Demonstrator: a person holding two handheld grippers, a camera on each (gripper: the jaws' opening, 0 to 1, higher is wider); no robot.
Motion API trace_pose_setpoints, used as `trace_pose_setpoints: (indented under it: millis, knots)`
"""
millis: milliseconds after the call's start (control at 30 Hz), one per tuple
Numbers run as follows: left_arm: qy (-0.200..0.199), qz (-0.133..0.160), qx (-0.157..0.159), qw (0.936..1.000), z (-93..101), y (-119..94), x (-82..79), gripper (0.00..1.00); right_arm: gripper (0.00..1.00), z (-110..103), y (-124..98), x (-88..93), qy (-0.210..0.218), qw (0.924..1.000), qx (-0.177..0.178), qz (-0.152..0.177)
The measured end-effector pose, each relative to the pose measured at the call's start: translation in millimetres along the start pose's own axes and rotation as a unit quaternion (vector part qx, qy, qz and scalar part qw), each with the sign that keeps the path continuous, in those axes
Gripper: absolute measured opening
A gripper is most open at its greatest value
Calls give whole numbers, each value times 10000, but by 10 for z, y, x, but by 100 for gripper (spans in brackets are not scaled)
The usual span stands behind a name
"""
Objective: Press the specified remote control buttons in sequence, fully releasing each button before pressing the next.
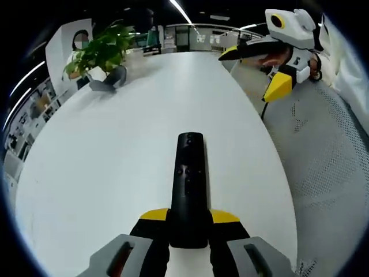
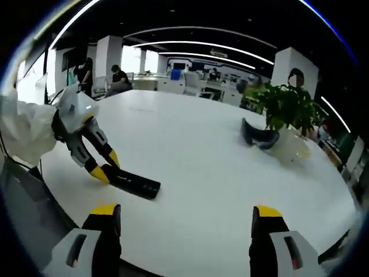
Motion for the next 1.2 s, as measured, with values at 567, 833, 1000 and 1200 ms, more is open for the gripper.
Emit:
trace_pose_setpoints:
  millis: [567,833,1000,1200]
  knots:
    - [117,5,-68,9999,-498,-2,-80,24,89,-42,31,35,-161,9996,-89,-228]
    - [36,64,-94,9999,-728,11,-96,24,90,-26,39,85,-19,9992,-65,-397]
    - [11,49,-111,9999,-846,20,-113,24,90,-31,44,103,-20,9989,-79,-468]
    - [21,37,-110,9999,-986,29,-135,24,89,-31,52,115,-8,9986,-93,-525]
Point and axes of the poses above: the point that each gripper's makers call its tool centre point, and the gripper's own axes: y roughly forward along the fingers, z roughly to its right, x roughly out of its underside, the point moved 5 cm from there along -y, roughly backward along the fingers, and after that the axes turned 3 degrees about -y, right-handed, at the moved point
